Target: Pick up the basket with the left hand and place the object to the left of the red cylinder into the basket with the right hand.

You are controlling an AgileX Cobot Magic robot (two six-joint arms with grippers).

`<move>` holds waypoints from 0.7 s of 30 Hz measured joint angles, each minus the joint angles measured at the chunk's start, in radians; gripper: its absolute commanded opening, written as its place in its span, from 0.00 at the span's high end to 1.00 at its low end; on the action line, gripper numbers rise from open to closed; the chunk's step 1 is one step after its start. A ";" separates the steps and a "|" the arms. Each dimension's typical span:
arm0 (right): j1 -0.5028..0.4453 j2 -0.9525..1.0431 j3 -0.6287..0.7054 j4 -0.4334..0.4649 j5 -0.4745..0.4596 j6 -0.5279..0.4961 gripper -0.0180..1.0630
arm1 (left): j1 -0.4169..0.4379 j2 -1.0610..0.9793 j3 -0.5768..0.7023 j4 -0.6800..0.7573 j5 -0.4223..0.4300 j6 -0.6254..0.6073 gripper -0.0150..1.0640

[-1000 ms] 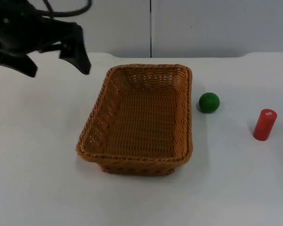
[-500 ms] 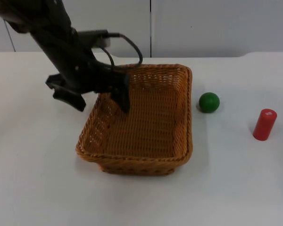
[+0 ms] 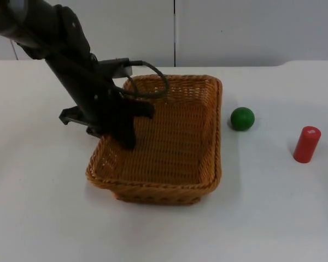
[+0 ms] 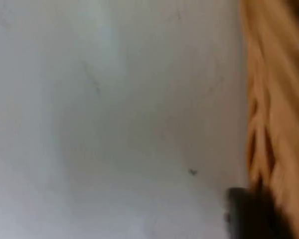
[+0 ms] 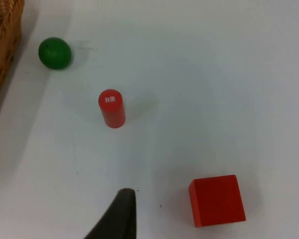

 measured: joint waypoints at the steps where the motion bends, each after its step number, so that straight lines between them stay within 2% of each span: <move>1: 0.000 0.000 0.000 0.000 0.000 0.000 0.01 | 0.002 -0.005 -0.002 0.000 0.007 -0.035 0.99; 6: 0.000 0.000 0.000 -0.010 -0.001 0.000 0.01 | 0.009 -0.030 -0.002 0.024 0.048 -0.076 0.99; 9: 0.000 0.000 0.000 -0.018 -0.001 0.000 0.01 | 0.035 -0.095 0.007 0.080 0.120 -0.082 0.99; 11: 0.000 0.000 0.000 -0.020 -0.001 0.000 0.01 | 0.043 -0.126 0.027 0.089 0.124 -0.082 0.99; 16: 0.000 0.000 0.000 -0.026 -0.001 0.000 0.01 | 0.087 -0.335 0.238 0.087 0.078 -0.066 0.99; 17: 0.000 0.000 0.000 -0.026 -0.001 0.000 0.01 | 0.087 -0.335 0.238 0.087 0.078 -0.066 0.99; 21: 0.000 0.000 0.000 -0.026 -0.001 0.000 0.01 | 0.174 -0.488 0.468 -0.052 0.037 0.067 0.99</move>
